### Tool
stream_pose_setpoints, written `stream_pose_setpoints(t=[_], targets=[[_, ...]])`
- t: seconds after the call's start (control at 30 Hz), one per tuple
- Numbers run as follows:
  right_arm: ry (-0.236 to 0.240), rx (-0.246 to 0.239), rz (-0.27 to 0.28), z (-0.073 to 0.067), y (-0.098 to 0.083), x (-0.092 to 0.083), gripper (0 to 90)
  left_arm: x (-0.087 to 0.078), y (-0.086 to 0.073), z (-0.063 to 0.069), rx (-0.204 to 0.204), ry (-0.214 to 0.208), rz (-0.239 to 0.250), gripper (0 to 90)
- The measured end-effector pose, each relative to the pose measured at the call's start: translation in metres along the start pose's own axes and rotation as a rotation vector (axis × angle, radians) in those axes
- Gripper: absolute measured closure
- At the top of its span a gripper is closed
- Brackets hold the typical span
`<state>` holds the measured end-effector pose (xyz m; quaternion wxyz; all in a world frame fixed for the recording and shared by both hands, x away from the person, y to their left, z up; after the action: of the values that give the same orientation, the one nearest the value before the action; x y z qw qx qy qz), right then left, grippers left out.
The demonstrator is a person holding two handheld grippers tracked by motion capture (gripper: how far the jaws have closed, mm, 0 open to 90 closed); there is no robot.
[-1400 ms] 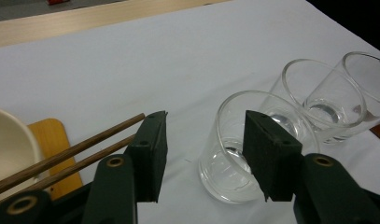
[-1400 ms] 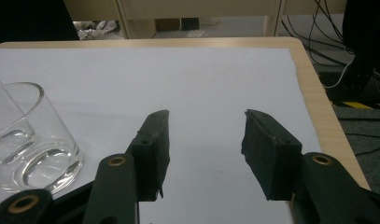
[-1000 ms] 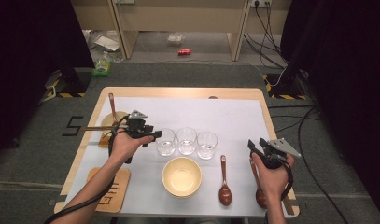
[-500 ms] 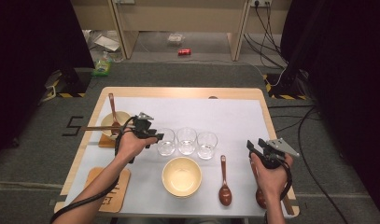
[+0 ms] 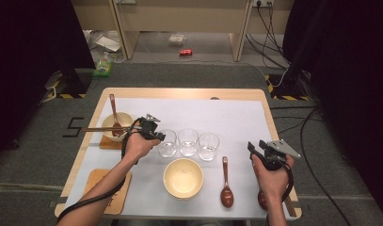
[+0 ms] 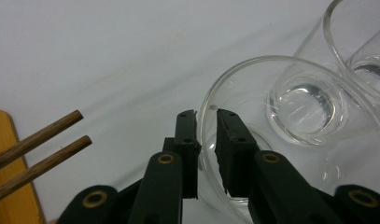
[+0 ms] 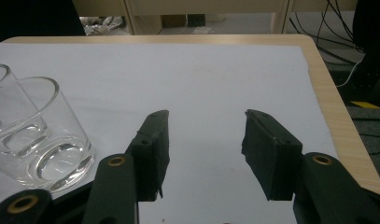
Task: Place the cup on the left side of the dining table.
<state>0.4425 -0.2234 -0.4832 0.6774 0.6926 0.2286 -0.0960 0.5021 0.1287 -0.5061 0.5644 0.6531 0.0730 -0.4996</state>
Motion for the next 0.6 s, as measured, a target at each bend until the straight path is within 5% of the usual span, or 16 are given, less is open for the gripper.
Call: stream_pose_setpoints(t=[0.37, 0.6], targets=[[-0.003, -0.001, -0.002, 0.0, -0.001, 0.001, 50.8, -0.013, -0.01, -0.01, -0.036, -0.012, 0.066, 80.5], [0.0, -0.002, -0.004, -0.001, -0.001, 0.002, 50.8, -0.034, -0.013, -0.015, -0.024, -0.014, 0.108, 80.6]])
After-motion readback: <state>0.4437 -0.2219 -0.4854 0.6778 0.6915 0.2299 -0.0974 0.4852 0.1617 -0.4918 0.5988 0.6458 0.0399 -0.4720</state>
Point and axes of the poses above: each handheld gripper's, and its own axes: x roughly forward along the jaws, y roughly out of its top, z roughly to its right, the point moved 9 cm from there along x, roughly forward along the jaws, and after that the axes turned 4 degrees about -y, right-handed, at the moved point
